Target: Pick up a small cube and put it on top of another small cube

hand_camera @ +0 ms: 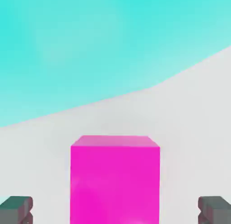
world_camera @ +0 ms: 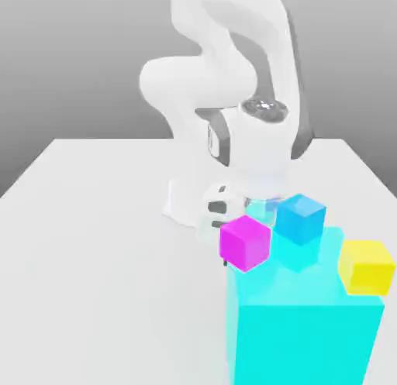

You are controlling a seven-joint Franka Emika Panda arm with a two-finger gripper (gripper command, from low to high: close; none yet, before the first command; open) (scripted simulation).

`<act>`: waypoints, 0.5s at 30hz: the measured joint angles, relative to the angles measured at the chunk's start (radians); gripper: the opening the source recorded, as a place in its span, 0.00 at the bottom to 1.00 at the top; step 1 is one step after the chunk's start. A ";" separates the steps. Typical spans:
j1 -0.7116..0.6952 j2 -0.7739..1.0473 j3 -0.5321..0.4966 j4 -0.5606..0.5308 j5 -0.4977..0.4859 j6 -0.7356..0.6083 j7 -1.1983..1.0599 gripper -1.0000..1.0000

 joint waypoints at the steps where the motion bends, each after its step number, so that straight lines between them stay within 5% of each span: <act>1: 0.016 0.036 -0.026 0.007 -0.040 0.029 0.029 0.50; 3: 0.088 0.107 -0.103 0.019 -0.064 0.089 0.050 0.50; 4: 0.116 0.138 -0.129 0.024 -0.061 0.115 0.048 0.00; 11: 0.124 0.143 -0.139 0.025 -0.068 0.121 0.054 0.00; 15: 0.081 0.022 -0.074 0.003 0.014 0.022 -0.008 0.00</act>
